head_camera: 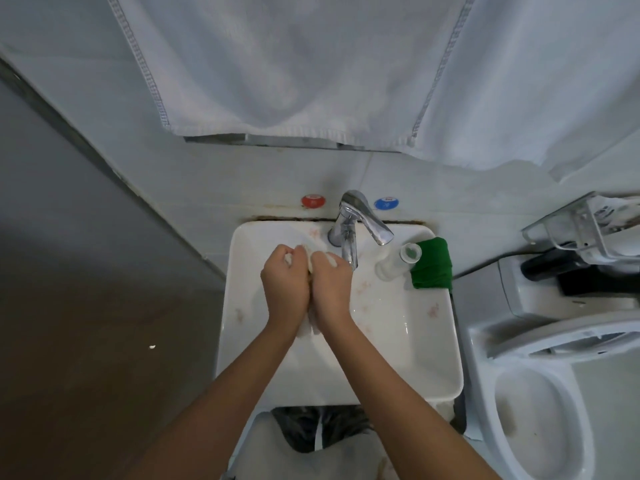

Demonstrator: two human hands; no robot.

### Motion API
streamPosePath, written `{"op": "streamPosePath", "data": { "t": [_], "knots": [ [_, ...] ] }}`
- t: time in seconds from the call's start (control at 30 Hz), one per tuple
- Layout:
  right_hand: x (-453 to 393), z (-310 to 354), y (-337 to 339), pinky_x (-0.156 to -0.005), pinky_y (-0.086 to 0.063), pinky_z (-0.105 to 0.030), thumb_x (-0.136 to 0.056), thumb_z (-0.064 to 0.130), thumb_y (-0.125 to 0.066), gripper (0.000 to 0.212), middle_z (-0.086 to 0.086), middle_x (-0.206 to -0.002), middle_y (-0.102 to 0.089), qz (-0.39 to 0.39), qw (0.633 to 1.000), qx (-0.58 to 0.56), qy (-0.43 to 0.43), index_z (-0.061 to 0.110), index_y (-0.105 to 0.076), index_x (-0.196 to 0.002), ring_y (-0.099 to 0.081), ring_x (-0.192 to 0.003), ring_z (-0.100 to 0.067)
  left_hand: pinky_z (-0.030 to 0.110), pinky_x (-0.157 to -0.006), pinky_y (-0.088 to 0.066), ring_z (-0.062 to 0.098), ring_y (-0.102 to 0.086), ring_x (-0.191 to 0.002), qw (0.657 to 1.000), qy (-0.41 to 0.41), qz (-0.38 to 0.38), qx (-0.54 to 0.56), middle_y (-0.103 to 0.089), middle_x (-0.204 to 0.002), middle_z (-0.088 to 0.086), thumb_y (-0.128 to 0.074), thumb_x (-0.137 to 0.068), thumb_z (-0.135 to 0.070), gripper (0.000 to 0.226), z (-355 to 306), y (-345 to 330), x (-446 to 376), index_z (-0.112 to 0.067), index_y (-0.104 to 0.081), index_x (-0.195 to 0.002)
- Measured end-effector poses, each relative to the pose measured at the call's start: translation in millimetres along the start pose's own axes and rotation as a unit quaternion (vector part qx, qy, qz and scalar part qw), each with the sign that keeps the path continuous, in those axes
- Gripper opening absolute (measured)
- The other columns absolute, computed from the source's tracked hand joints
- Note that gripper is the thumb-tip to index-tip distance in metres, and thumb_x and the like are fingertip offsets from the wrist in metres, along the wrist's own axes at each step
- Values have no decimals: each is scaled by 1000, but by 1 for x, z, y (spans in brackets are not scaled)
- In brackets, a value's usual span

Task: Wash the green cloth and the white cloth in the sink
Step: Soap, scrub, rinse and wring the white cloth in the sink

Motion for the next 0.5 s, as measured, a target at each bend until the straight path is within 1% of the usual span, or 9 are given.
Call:
{"op": "streamPosePath", "data": {
  "t": [0.07,0.1,0.17,0.23,0.27,0.33,0.37,0.43,0.5],
  "knots": [
    [-8,14,9,-60,-35,-23,-96,15,-43,24,3,-69,-47,-20,1000,9,21,16,-48,-73,-45,-64,-10,11,-47,-35,3,-44,-48,1000,-10,19,-1,-43,-52,-5,-53,-95,-15,40,-6,-9,21,-18,-40,-57],
    [-6,16,11,-58,-31,-17,-97,16,-41,24,6,-67,-44,-20,997,68,32,18,-47,-74,-42,-61,-7,11,-47,-35,3,-44,-47,1000,-15,20,3,-43,-52,-5,-53,-95,-15,40,-8,-11,25,-18,-40,-57],
    [-5,9,12,-48,-27,-12,-93,9,-43,30,10,-55,-39,-2,999,42,25,19,-43,-65,-37,-49,-5,16,-47,-33,5,-38,-47,1000,-17,13,14,-40,-51,-4,-53,-93,-10,40,-8,-12,19,-14,-37,-56],
    [3,-3,16,-46,-29,-23,-84,7,-48,32,8,-47,-36,11,999,31,22,19,-38,-55,-34,-46,-10,22,-47,-30,6,-32,-48,1000,6,-1,20,-37,-51,-1,-53,-90,-6,40,-5,-10,7,-12,-35,-56],
    [6,-5,18,-48,-28,-26,-79,9,-49,32,7,-47,-34,24,998,57,27,20,-36,-52,-32,-48,-13,24,-48,-30,6,-30,-49,999,20,-9,27,-35,-51,0,-53,-90,-5,39,-2,-11,4,-12,-34,-56],
    [4,0,28,-50,-30,-28,-77,11,-50,32,6,-48,-35,6,990,129,65,22,-37,-50,-34,-51,-14,22,-48,-31,6,-32,-48,998,37,-27,30,-36,-52,-1,-53,-90,-7,40,-1,-16,13,-13,-34,-55],
    [-2,8,31,-52,-33,-29,-81,8,-51,31,5,-51,-40,13,991,106,76,20,-41,-54,-38,-53,-15,18,-47,-33,5,-35,-46,998,38,-35,20,-37,-52,-1,-53,-91,-8,40,-4,-20,21,-14,-35,-55],
    [-13,10,38,-61,-42,-31,-93,11,-48,24,0,-65,-50,2,999,46,17,15,-49,-69,-49,-65,-15,10,-47,-35,1,-44,-47,998,35,-43,4,-42,-53,-3,-52,-92,-10,40,-11,-30,39,-17,-38,-56],
    [-15,19,45,-65,-43,-27,-98,17,-43,22,-1,-73,-51,20,995,93,40,17,-49,-77,-51,-72,-13,8,-47,-37,0,-47,-49,999,19,-49,4,-44,-54,-4,-52,-93,-10,39,-18,-37,44,-18,-40,-57]
  ]
}}
Point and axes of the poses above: each hand's wrist, its own x-axis away from the middle knuckle, its own y-axis out of the back of the hand, z = x × y, the point moved 8 cm from there along -x, towards the middle knuckle
